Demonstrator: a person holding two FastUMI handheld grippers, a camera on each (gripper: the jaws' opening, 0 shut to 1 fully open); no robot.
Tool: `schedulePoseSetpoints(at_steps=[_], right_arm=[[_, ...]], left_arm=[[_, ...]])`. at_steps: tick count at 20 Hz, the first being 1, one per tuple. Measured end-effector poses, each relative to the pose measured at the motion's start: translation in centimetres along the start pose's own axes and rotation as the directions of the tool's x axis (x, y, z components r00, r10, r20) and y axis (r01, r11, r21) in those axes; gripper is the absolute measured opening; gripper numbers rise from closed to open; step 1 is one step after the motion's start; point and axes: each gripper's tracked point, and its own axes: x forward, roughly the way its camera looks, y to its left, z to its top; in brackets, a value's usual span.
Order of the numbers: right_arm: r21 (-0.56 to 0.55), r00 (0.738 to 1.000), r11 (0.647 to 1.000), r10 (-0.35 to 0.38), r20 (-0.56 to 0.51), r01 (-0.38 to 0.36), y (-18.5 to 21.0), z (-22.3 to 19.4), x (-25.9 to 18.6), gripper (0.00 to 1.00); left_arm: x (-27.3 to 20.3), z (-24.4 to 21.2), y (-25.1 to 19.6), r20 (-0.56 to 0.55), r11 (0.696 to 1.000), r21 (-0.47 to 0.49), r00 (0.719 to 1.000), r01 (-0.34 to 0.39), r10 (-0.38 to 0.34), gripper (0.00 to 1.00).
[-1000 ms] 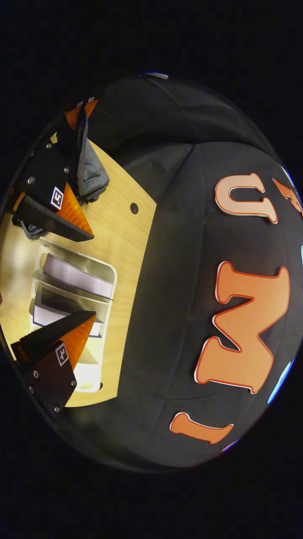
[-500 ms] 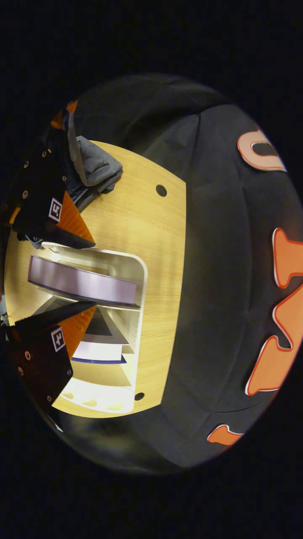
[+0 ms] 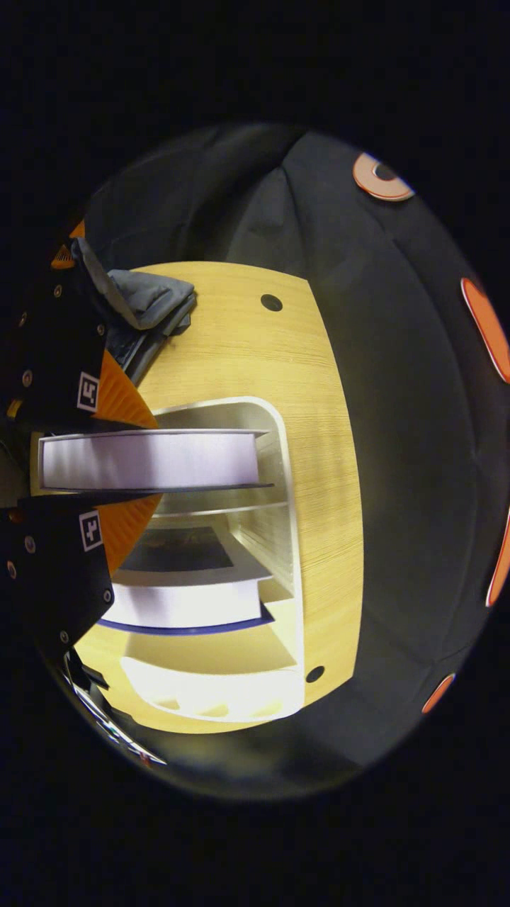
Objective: Open the schoolbag, grab two books from the bookshelf and put them into the schoolbag.
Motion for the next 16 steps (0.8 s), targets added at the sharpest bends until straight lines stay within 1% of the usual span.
schedulePoseSetpoints(at_steps=[1, 6, 12, 16], right_arm=[[0.009, 1.000, 1.000, 0.016, 0.002, -0.017, 0.0, 0.0, -0.5, 0.36], [0.015, 0.993, 0.997, 0.078, 0.087, -0.079, -0.7, 0.2, -4.9, 0.34], [0.033, 0.972, 0.989, 0.137, 0.190, -0.145, -1.4, -1.2, -10.5, 0.34], [0.065, 0.954, 0.982, 0.158, 0.254, -0.180, -2.0, -2.7, -13.6, 0.34]], left_arm=[[0.2, -0.1, 0.1, 0.001, 1.000, 0.000, 1.000, 0.001, -0.001, 0.08], [0.1, 0.2, -0.4, 0.009, 1.000, -0.009, 1.000, 0.014, -0.014, 0.08], [0.3, 0.3, -0.8, 0.014, 0.999, -0.003, 0.999, 0.032, -0.031, 0.08], [0.2, 0.3, -1.0, 0.020, 0.999, 0.018, 0.999, 0.048, -0.049, 0.08]])
